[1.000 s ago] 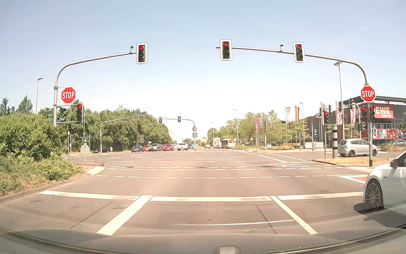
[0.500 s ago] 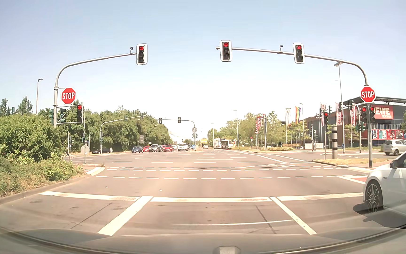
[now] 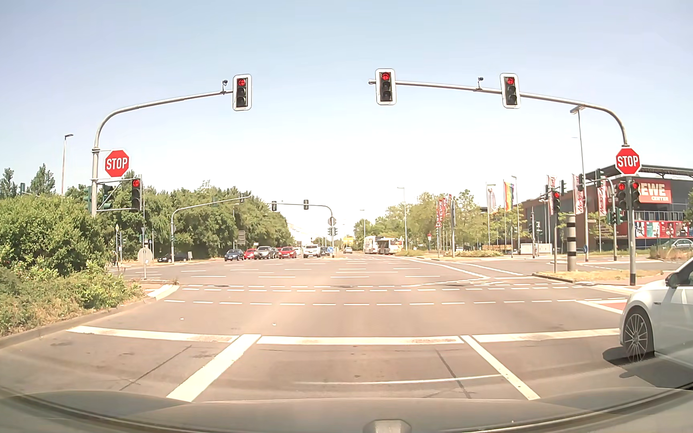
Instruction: Follow the waypoints while adhering to traffic rules and regulations
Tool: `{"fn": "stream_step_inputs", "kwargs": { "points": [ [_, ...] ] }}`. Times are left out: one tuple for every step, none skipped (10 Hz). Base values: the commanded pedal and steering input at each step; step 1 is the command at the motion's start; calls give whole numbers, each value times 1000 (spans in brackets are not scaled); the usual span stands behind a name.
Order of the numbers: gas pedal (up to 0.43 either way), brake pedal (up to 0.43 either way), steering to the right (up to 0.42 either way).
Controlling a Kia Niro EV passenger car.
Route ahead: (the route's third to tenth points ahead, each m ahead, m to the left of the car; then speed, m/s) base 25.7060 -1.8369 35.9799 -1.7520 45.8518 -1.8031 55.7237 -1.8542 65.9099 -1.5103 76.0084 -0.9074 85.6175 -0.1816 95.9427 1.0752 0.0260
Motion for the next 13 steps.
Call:
{"fn": "stream_step_inputs", "kwargs": {
  "points": [
    [0,213,-3],
    [0,220,-3],
    [0,213,-3],
    [0,213,-3],
    [0,213,-3],
    [0,213,-3],
    [0,213,-3],
    [0,213,-3],
    [0,213,-3],
    [0,213,-3],
    [0,213,-3],
    [0,213,-3],
    [0,213,-3]
  ]
}}
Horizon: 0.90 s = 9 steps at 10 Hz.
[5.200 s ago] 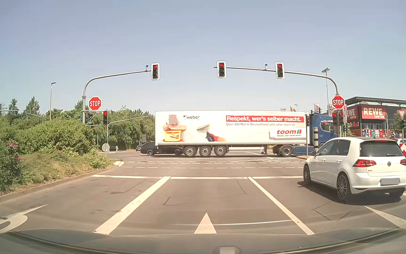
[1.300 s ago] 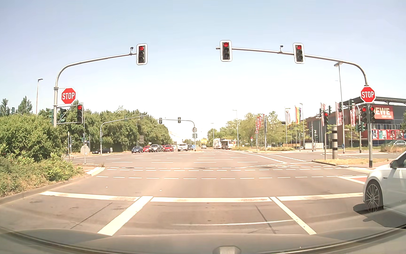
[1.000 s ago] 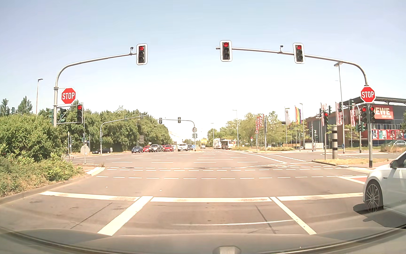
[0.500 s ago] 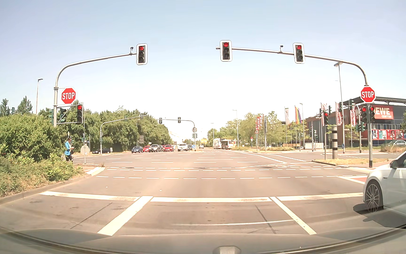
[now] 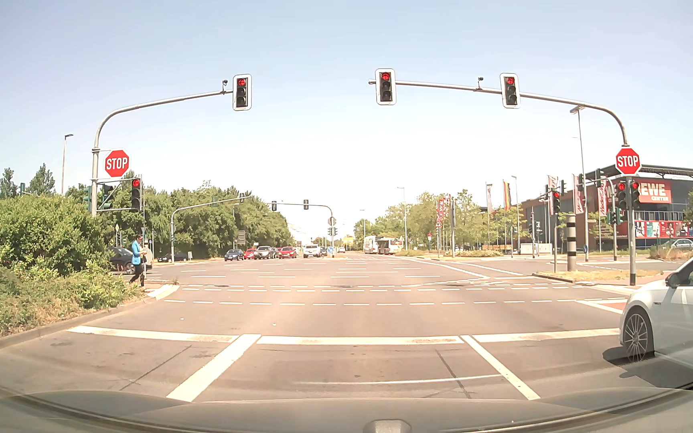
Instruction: Follow the waypoints while adhering to traffic rules and regulations
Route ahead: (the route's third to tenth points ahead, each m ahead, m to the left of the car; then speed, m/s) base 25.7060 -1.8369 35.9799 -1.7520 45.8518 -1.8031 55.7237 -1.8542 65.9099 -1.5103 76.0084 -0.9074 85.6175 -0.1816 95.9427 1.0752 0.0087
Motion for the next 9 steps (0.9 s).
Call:
{"fn": "stream_step_inputs", "kwargs": {
  "points": [
    [0,213,-3],
    [0,213,-3],
    [0,213,-3],
    [0,213,-3],
    [0,213,-3],
    [0,213,-3],
    [0,213,-3],
    [0,213,-3],
    [0,213,-3]
  ]
}}
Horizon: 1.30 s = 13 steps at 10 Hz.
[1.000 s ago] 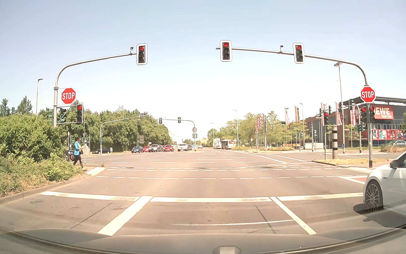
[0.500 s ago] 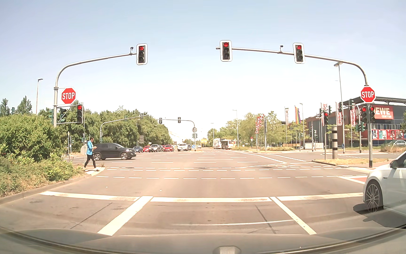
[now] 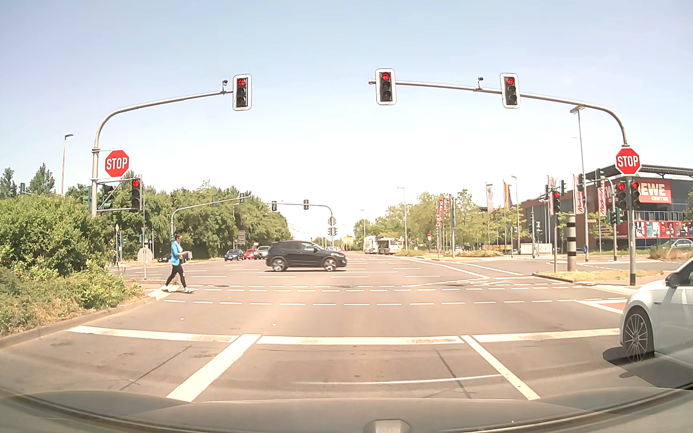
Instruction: Follow the waypoints while adhering to traffic rules and regulations
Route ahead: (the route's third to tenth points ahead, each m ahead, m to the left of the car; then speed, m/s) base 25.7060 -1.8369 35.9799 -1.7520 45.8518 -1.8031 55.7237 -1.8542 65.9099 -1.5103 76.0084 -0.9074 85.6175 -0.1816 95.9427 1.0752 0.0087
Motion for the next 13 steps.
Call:
{"fn": "stream_step_inputs", "kwargs": {
  "points": [
    [0,213,-3],
    [0,213,-3],
    [0,213,-3],
    [0,213,-3],
    [0,213,-3],
    [0,213,-3],
    [0,213,-3],
    [0,213,-3],
    [0,213,-3],
    [0,213,-3],
    [0,213,-3],
    [0,207,-3],
    [0,207,-3]
  ]
}}
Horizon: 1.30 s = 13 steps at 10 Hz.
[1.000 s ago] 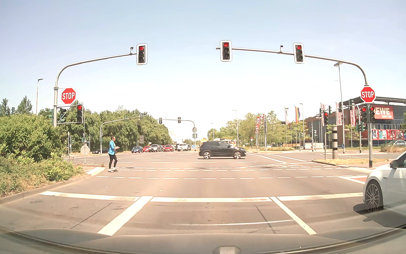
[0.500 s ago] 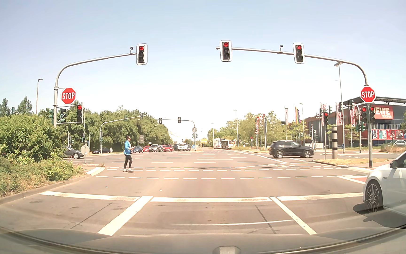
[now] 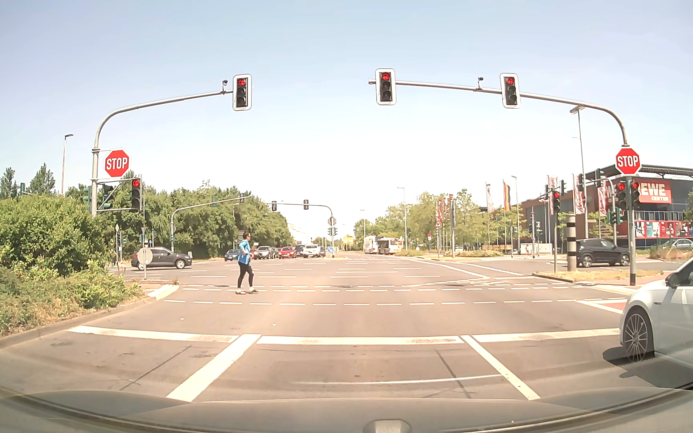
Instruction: Follow the waypoints while adhering to traffic rules and regulations
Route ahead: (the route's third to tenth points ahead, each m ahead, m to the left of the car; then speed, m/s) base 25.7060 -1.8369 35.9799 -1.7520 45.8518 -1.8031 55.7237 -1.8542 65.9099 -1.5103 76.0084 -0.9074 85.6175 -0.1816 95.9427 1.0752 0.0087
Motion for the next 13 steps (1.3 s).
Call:
{"fn": "stream_step_inputs", "kwargs": {
  "points": [
    [0,189,-3],
    [0,146,-3],
    [0,79,-3],
    [0,12,-3],
    [0,0,-3],
    [0,0,-3],
    [0,0,-3],
    [0,0,-3],
    [0,0,-3],
    [0,0,-3],
    [0,0,-3],
    [0,0,-3],
    [0,0,-3]
  ]
}}
